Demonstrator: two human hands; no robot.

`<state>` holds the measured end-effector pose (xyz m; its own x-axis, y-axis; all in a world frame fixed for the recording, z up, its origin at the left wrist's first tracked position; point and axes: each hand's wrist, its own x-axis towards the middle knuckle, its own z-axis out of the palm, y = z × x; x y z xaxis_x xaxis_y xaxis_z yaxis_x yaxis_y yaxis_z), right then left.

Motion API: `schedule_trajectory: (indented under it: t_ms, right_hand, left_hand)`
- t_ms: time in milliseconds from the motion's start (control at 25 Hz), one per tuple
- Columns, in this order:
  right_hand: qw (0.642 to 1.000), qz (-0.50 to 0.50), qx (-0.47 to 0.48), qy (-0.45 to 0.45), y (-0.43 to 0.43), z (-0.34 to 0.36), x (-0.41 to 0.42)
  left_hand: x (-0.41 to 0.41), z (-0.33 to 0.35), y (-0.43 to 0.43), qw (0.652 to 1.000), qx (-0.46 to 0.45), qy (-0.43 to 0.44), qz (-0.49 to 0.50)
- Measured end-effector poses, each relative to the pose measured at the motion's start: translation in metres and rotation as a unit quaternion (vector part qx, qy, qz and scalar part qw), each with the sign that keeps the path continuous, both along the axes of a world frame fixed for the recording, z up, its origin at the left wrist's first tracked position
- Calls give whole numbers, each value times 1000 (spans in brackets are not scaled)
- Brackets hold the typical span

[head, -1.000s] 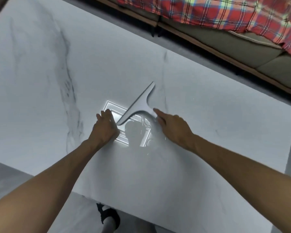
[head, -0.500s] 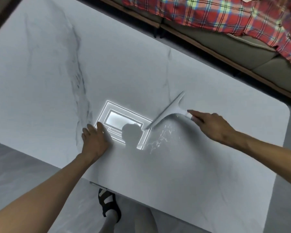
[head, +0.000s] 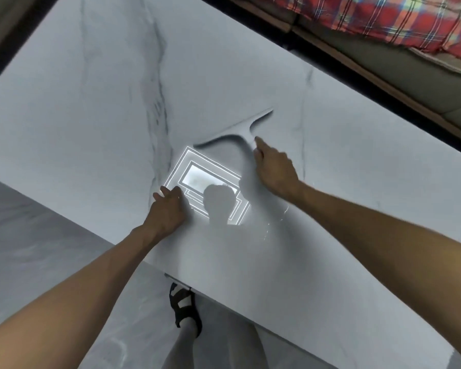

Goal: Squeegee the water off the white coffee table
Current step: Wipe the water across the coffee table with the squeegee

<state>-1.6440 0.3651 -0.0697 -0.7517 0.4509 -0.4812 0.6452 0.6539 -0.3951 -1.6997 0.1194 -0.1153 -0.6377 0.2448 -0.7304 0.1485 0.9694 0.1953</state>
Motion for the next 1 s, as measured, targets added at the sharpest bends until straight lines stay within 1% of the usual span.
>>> schedule_trajectory:
  t_ms: [120,240,320,440,520,600,680,800,880,920,1000]
  right_hand:
    - [997,64,5,-39,-19,4,59]
    - [991,92,34,-95,-10,18,128]
    - [984,96,64,-133,3,32,170]
    - [975,88,89,-183,18,54,207]
    - [976,88,89,-180,14,65,203]
    - [982,110,73,-135,-7,65,172]
    - [979,178,47,-88,-45,52,127]
    - [948,313,24,-49,-119,22,65]
    - [928,370,25,-35,-154,5,46]
    - [924,380,26,-34,-159,-2,44]
    - [933,358,25,-38,-147,-10,56]
  left_hand:
    - [-1,8,-10,999,27,22,-12]
    - [9,16,-22,994,71,45,-64]
    - [21,23,-30,994,80,30,-72]
    - [37,25,-43,994,75,-25,-70]
    - [45,27,-57,995,88,-32,-44]
    - [46,26,-73,995,96,-1,12]
    - [41,22,-90,992,98,40,64]
    - [27,14,-115,986,86,78,120]
    - [23,10,-127,986,69,82,131]
    - [24,9,-130,987,61,83,120]
    - [33,6,-127,992,54,84,77]
